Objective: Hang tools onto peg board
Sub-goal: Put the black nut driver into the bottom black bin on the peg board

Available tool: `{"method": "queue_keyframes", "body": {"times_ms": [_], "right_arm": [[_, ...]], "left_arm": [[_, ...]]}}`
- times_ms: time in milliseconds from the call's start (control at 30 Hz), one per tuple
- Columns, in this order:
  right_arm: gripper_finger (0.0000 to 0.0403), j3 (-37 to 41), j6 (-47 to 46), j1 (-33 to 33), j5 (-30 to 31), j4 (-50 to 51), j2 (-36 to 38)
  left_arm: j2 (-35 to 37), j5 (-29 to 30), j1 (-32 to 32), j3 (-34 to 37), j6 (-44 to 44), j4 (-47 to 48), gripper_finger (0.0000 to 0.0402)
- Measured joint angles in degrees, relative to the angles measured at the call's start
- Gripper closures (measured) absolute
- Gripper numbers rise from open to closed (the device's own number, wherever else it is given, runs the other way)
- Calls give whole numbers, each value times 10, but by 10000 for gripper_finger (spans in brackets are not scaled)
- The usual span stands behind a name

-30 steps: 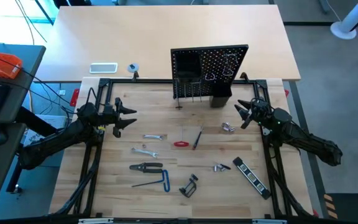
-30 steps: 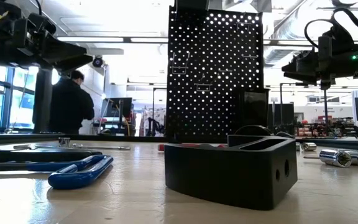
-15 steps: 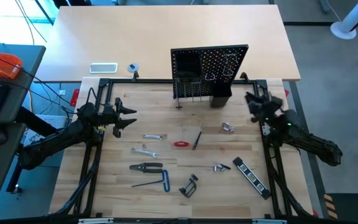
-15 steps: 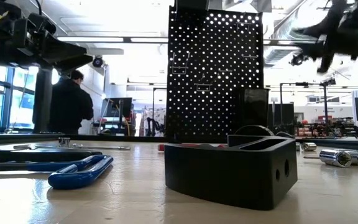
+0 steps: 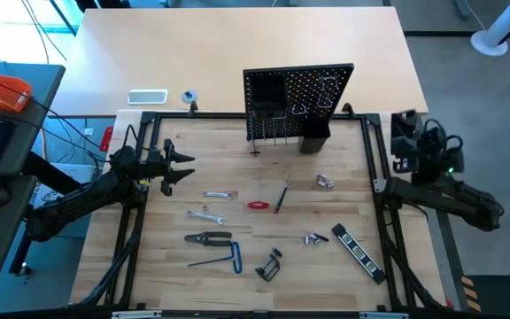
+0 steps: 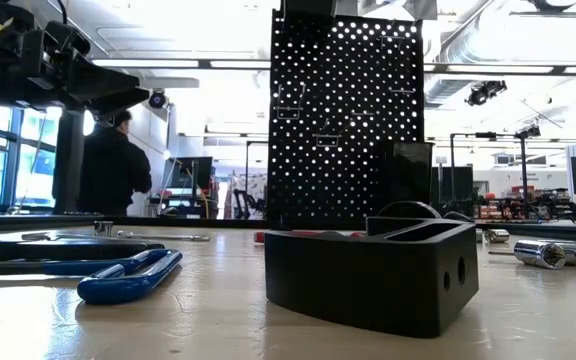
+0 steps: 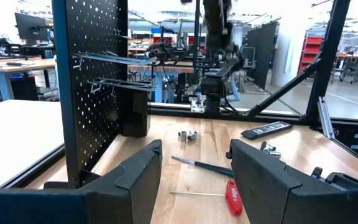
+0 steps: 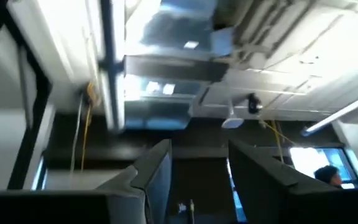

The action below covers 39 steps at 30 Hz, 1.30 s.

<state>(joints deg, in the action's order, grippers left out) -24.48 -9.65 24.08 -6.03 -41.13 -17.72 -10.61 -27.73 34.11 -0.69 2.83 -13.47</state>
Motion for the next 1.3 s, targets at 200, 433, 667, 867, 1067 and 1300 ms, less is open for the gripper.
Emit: {"method": "queue_keyframes", "body": {"times_ms": [200, 433, 667, 867, 1067, 1300], "right_arm": [[247, -212, 117, 0, -71, 285, -160], [247, -424, 214, 0, -44, 663, -338], [247, -489, 216, 0, 2, 896, -434], [247, -430, 180, 0, 16, 932, -446], [247, -311, 155, -2, -48, 799, -444], [247, -158, 104, -2, -109, 455, -445]], "left_arm": [[0, 0, 0, 0, 0, 0, 218], [0, 0, 0, 0, 0, 0, 218], [0, 0, 0, 0, 0, 0, 218], [0, 0, 0, 0, 0, 2, 218], [0, 0, 0, 0, 0, 2, 218], [0, 0, 0, 0, 0, 2, 218]]}}
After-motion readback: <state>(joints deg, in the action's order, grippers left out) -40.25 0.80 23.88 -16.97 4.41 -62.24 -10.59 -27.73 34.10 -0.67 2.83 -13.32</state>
